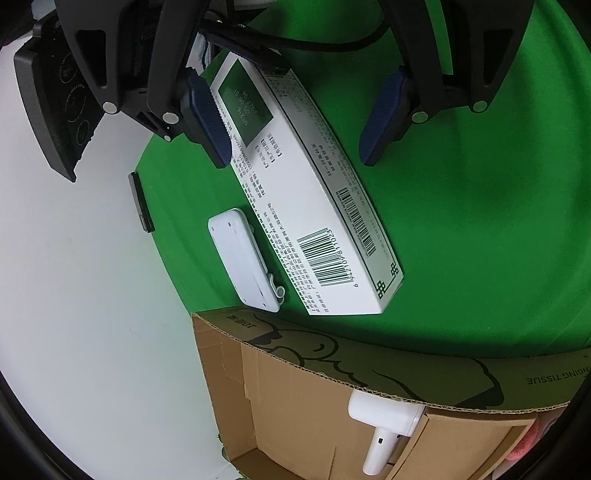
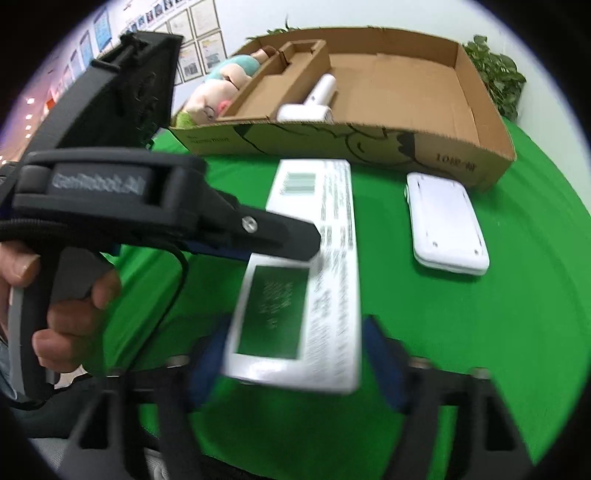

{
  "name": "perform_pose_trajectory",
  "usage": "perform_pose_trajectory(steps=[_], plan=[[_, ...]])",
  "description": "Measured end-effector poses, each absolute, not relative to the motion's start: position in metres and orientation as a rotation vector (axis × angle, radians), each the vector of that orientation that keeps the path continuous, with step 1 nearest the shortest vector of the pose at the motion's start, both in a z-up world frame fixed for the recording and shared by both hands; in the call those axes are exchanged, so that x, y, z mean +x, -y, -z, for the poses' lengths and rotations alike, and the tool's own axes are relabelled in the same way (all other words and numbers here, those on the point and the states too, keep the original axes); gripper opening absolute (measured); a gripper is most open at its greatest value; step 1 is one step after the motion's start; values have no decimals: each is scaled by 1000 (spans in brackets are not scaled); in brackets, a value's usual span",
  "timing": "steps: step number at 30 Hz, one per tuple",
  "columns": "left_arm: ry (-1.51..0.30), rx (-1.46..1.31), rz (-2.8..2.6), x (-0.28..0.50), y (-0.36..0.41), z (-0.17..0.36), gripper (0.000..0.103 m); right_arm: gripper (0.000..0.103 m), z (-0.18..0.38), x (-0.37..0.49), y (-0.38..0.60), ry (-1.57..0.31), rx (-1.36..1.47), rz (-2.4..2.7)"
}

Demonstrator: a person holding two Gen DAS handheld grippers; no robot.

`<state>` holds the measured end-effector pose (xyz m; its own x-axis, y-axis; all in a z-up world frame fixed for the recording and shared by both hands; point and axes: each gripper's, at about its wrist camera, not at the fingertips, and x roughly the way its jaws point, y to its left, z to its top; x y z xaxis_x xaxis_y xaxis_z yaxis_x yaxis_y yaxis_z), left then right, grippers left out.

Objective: Organize objects
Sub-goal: 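Close both tools on the sides of the product box, then lift the product box upright and carry it over the large box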

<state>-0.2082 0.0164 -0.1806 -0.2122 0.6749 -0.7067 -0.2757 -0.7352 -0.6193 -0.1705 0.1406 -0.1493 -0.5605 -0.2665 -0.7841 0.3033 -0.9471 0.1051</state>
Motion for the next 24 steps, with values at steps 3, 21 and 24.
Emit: perform_pose_trajectory(steps=[3,21,24], plan=[[470,-1430,-1994,-205,-18,180,64,63,148,-169,-145,26,1252,2500],[419,-1296,-2046,-192,-21,143,47,61,129,-158,-147,113,1108,2532],[375,-1216,-2082,-190,-24,116,46,61,112,-157,-148,108,1011,2580]])
